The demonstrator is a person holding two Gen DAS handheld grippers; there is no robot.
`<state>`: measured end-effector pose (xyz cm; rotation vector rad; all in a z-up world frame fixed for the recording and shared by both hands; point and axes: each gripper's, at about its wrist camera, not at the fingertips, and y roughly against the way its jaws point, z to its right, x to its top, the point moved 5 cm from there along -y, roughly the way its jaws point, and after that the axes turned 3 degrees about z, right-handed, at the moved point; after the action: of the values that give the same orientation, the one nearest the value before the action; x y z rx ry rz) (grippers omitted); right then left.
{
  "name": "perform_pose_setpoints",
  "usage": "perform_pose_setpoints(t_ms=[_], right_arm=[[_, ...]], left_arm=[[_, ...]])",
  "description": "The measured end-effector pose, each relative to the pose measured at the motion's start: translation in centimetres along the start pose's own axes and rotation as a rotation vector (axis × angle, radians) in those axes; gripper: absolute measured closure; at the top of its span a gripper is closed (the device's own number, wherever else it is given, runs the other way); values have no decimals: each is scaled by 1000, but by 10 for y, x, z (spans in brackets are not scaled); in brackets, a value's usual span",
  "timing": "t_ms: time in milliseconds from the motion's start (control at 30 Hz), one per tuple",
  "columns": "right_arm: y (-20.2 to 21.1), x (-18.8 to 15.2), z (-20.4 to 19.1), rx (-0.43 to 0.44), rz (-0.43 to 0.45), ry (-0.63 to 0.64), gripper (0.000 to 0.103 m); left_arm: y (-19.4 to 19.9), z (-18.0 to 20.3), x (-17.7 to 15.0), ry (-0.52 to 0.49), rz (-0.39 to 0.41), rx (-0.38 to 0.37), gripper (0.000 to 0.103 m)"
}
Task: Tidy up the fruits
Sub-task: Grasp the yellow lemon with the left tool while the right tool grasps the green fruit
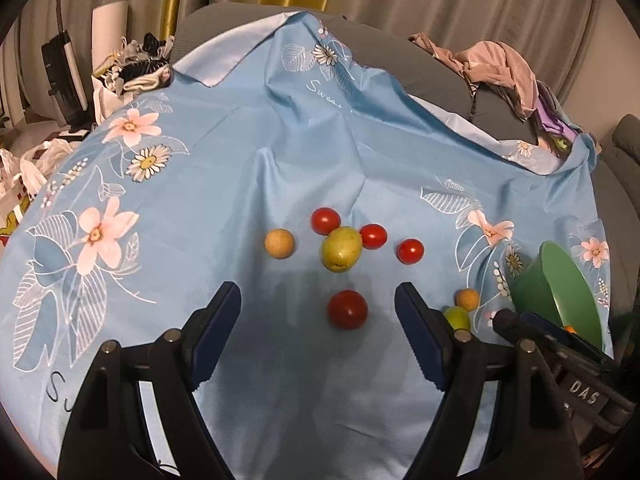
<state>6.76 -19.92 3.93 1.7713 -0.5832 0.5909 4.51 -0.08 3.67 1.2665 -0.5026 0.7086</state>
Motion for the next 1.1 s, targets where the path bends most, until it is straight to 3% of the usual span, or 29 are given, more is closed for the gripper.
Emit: perform_pose_setpoints(t_ms=[267,433,533,733,1100], right_arm=[[-12,-2,0,99,-55,-83,41],[-10,7,4,179,-43,-176,52],[-15,4,3,156,-61,-177,53],[-34,-6,1,82,-130,-158,53],[-57,-13,-4,38,-197,-97,53]], left_arm=[[-12,7,-6,21,-53,-60,31],[-15,17,-9,-3,-64,-86,34],[-24,15,-2,1,-71,-74,42],[-42,15,22,51,-75,-123,43],[-98,16,19,7,-180,-14,45]])
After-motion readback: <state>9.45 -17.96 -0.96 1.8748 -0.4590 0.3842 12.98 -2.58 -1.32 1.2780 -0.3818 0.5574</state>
